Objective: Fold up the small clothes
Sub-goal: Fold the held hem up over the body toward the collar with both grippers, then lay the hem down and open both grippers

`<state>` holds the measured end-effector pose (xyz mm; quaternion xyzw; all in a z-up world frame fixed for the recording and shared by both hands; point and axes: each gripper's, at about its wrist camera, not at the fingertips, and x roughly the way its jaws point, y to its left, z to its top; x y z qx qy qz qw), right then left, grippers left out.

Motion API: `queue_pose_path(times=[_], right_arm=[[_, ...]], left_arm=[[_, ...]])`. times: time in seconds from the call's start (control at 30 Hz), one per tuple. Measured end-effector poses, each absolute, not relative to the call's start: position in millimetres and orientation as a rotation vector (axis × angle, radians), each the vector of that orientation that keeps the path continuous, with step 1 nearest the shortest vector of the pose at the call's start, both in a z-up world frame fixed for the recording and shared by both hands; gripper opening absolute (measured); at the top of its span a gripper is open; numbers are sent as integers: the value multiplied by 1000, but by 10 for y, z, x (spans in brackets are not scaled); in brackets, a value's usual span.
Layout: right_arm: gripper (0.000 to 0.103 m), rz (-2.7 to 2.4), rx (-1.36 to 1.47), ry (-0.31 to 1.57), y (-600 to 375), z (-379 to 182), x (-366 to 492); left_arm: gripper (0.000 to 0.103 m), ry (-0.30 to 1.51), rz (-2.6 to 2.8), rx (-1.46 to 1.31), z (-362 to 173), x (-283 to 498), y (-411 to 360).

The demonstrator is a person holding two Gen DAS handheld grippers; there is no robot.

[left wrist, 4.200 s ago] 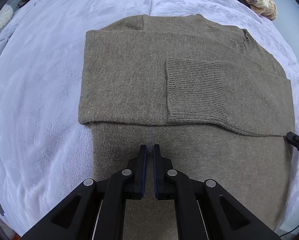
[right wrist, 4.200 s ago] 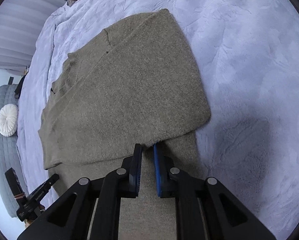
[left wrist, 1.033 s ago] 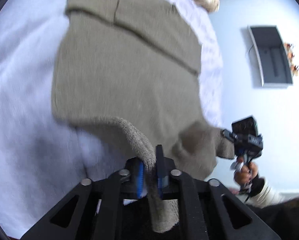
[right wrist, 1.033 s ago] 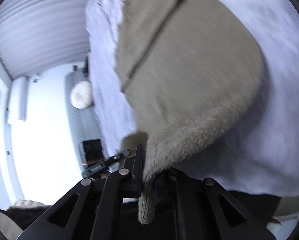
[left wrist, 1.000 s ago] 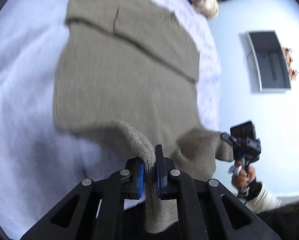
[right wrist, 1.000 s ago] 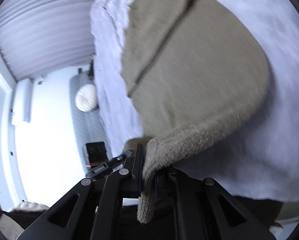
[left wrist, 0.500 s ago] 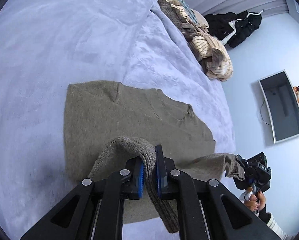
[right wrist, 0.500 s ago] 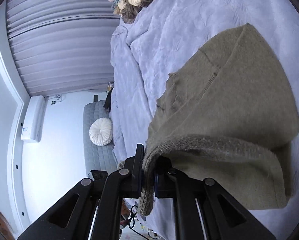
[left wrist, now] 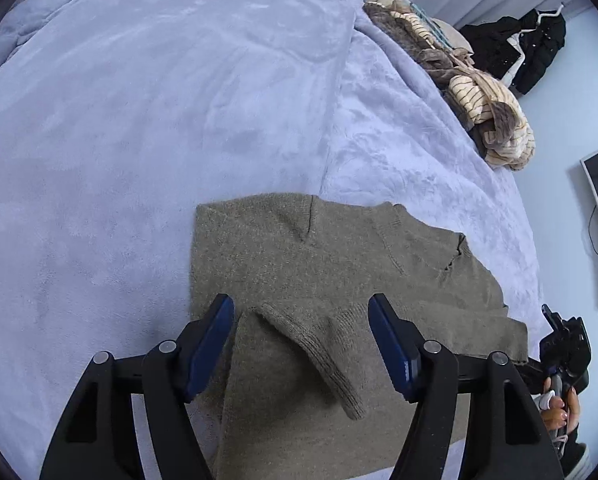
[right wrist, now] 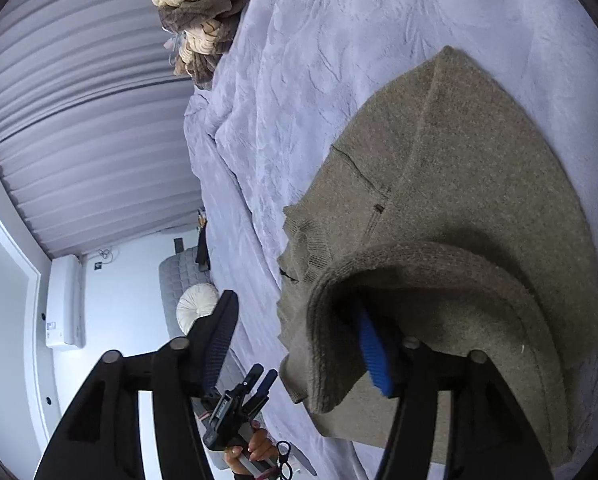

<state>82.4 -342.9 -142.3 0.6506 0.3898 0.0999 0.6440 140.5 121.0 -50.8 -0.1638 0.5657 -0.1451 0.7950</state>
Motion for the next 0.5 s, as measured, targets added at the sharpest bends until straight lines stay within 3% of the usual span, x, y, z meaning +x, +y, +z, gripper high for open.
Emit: queue_pose_path(times=[0.2,0.27,0.33,0.4,0.5], right_arm=[[62,283,1517,803,-3474,-1223,540],[52,237,1533,769,-3487,-1238,344],[30,173,1532,780,-3517,-1323,177],[22,108,1402,931,-3465,-1394,165],[21,124,1223,1089,-3274,-1459,389]], left_arm=[[70,1308,-463,-358,-578,1141,1274],[70,1344,-482,-335,-672,1044,1261],[70,1391,-526,-319,-791,962,1212],[70,1431,-599,-313,-874,930,1069],[70,1440,-685,-281,-894,960,759]])
